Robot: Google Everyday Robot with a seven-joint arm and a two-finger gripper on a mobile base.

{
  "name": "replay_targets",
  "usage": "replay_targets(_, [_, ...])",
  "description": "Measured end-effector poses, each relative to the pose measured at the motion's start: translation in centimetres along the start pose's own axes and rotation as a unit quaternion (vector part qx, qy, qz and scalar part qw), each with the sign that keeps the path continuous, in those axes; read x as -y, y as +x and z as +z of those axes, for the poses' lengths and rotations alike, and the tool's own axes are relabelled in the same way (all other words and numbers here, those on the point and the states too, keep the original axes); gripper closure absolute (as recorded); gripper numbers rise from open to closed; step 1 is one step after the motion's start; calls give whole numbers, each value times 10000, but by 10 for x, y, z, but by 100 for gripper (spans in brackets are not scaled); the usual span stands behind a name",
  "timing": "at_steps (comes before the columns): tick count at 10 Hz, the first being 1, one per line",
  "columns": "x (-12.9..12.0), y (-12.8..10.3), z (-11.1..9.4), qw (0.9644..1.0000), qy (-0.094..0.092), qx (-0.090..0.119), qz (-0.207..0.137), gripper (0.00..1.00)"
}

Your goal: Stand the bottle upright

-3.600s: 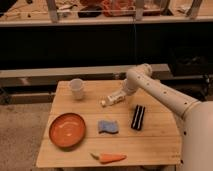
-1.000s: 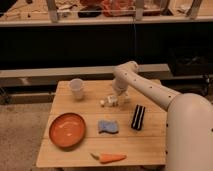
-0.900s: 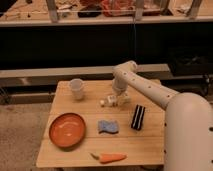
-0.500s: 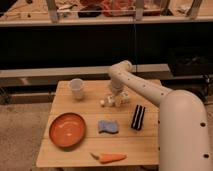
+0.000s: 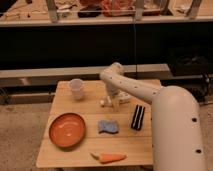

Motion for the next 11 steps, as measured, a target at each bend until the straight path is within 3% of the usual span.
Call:
replay_targets(5, [-2,7,5,9998,-47,173,37,20])
replay_targets(11, [-2,14,5,9999,-44,99,75,21])
